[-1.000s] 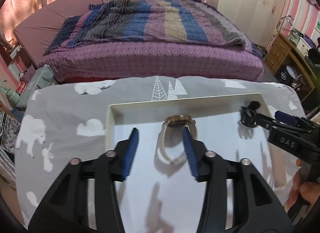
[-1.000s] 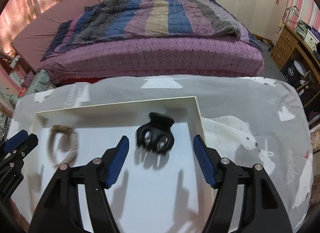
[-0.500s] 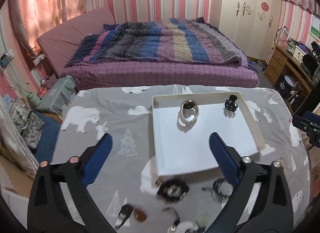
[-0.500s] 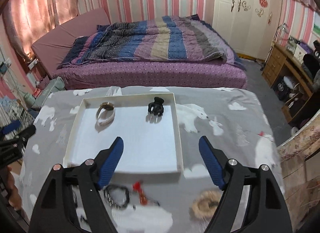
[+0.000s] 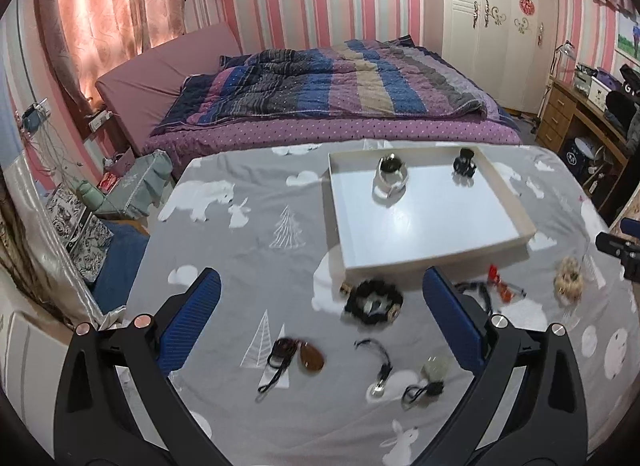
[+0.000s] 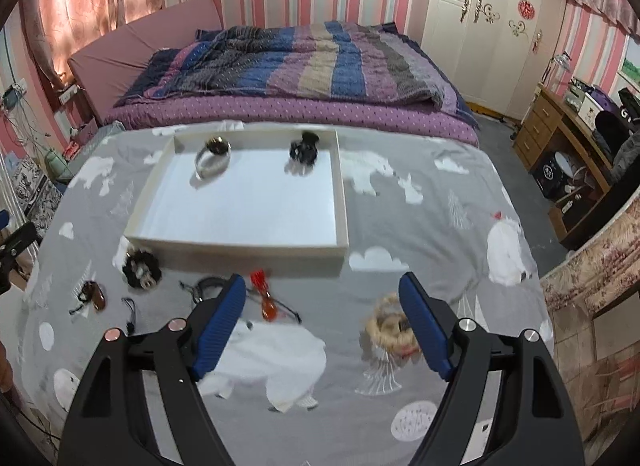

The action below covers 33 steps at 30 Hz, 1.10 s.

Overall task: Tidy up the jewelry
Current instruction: 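Move the left tool to the brown-stone cord necklace while the right tool approaches the pearl scrunchie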

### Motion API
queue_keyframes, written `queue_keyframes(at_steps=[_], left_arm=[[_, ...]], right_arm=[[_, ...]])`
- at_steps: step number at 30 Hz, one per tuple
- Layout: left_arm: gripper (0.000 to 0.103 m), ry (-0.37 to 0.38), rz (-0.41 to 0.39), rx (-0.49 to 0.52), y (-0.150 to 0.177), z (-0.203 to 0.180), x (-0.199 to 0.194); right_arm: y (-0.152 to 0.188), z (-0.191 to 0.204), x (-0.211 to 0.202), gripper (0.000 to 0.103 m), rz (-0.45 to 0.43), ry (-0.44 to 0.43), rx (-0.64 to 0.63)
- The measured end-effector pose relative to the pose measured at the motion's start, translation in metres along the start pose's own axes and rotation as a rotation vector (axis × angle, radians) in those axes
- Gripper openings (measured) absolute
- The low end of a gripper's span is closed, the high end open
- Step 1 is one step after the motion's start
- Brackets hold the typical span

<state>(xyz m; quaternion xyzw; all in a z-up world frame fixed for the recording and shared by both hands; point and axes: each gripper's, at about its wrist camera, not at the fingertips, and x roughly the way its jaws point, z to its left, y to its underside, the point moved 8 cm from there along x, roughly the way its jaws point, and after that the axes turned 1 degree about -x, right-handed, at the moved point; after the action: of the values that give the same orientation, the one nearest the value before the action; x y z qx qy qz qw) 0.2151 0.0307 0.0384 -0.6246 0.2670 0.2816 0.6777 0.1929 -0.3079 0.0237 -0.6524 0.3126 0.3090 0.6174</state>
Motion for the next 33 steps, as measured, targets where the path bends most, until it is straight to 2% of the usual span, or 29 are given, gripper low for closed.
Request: queue_keyframes(at_steps=[9, 18, 24, 33], left_arm=[[0.100, 0.021, 0.057, -0.036, 0.038, 0.020, 0.008], [0.100, 0.047, 0.072, -0.044, 0.058, 0.022, 0.015], [0.100, 0.050, 0.105, -0.027, 0.074, 0.018, 0.029], [0.100, 0.046, 0.169, -0.071, 0.087, 0.039, 0.061]], right_arm=[[0.028, -0.019, 0.007, 0.079, 0.012, 0.014, 0.030], [0.045, -0.045, 0.026, 0.079, 0.048, 0.046, 0.081], [0.058, -0.056, 0.042, 0.079, 0.064, 0.056, 0.110], [0.069, -0.069, 0.063, 0.079, 0.096, 0.074, 0.128]])
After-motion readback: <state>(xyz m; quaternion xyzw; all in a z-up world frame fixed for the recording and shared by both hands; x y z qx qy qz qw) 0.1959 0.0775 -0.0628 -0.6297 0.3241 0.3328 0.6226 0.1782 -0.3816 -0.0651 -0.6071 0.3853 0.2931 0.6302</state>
